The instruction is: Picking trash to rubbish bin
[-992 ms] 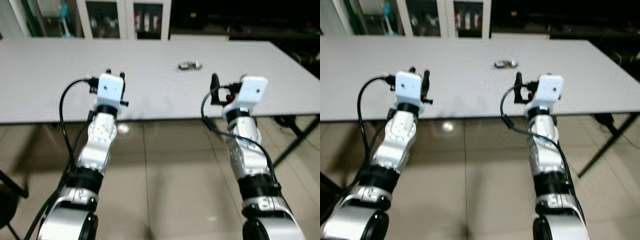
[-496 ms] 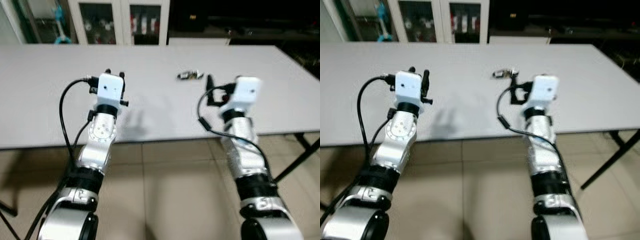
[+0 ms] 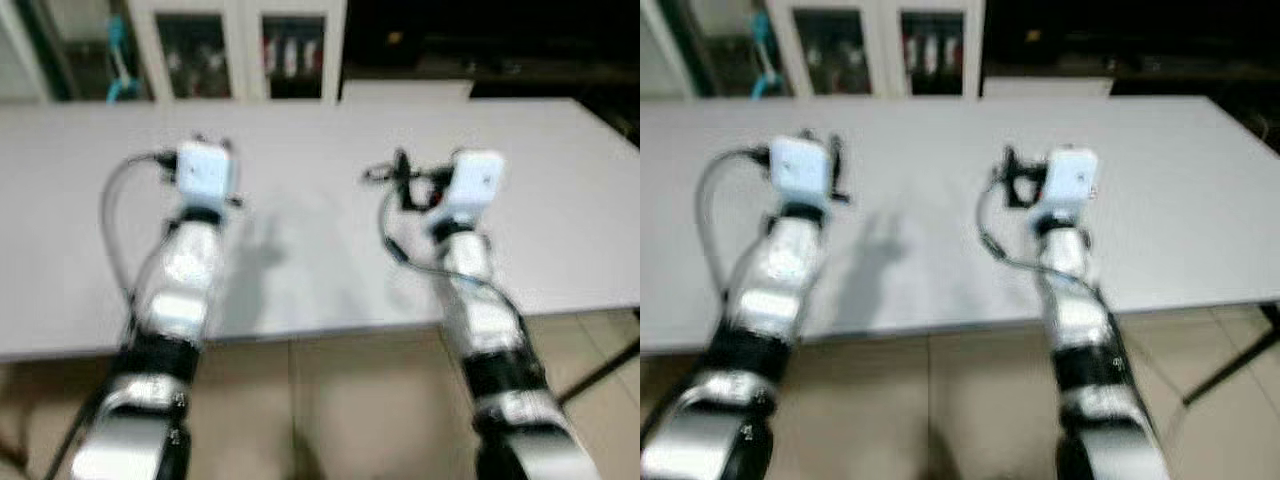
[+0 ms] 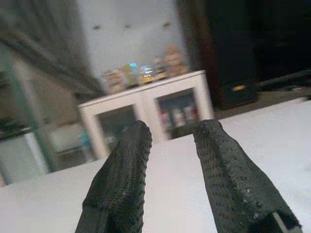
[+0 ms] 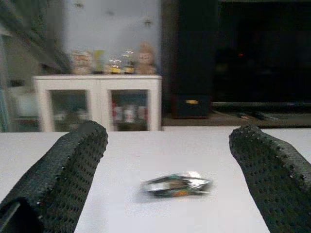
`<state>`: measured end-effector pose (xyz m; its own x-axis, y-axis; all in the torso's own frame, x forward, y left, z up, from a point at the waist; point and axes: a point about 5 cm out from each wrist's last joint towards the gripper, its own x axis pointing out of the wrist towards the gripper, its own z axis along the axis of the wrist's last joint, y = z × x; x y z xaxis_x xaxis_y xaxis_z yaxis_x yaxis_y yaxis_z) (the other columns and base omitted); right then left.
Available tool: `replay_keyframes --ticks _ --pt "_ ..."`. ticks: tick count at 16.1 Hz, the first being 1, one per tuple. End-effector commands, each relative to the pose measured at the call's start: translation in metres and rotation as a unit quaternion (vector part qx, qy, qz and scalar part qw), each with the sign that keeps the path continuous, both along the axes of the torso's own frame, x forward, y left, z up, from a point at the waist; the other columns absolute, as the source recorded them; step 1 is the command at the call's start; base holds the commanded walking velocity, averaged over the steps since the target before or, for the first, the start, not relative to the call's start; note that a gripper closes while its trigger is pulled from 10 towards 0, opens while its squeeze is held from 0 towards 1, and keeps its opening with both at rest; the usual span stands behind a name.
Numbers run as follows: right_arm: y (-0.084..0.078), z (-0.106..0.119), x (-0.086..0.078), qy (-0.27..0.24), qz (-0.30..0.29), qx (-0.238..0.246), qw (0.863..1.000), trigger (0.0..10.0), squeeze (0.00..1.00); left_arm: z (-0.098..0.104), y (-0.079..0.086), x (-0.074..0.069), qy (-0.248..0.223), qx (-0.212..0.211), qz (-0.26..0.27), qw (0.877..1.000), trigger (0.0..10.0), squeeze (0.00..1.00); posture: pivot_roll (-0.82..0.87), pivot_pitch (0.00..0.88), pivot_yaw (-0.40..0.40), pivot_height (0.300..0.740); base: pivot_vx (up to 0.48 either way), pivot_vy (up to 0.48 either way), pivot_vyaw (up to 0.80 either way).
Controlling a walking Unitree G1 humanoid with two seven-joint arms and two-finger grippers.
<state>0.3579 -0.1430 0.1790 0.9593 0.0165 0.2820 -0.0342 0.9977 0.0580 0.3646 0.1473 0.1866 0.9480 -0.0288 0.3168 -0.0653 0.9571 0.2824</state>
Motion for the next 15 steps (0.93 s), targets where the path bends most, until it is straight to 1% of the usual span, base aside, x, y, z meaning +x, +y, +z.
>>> replay_keyframes --ticks 1,10,11,12,15 --pt "0.0040 0.0068 0.0013 -0.010 0.006 0.007 1.000 10.0 0.00 0.0070 0.0069 0.0009 -0.009 0.004 0.009 1.000 10.0 0.00 0.00 0.004 -0.034 0.740 0.480 0.000 0.00" --pt "0.0043 0.0050 0.0006 -0.007 0.008 0.008 1.000 10.0 0.00 0.0072 0.0070 0.0004 -0.010 0.006 0.010 1.000 10.0 0.00 0.00 0.010 -0.032 0.740 0.480 0.000 0.00" --pt "0.0046 0.0049 0.0005 -0.007 0.008 0.009 1.000 10.0 0.00 0.0065 0.0057 0.0007 -0.007 0.006 0.006 1.000 10.0 0.00 0.00 0.009 -0.032 0.740 0.289 0.000 0.00" --pt "0.0046 0.0051 0.0005 -0.007 0.008 0.010 1.000 10.0 0.00 0.0071 0.0040 0.0002 -0.013 0.012 0.000 1.000 10.0 0.00 0.00 0.012 -0.032 0.740 0.000 0.000 0.00" --pt "0.0048 0.0044 0.0004 -0.006 0.008 0.009 1.000 10.0 0.00 0.0043 0.0020 -0.0005 -0.007 0.017 -0.003 1.000 10.0 0.00 0.00 0.015 -0.030 0.740 0.000 0.000 0.00"
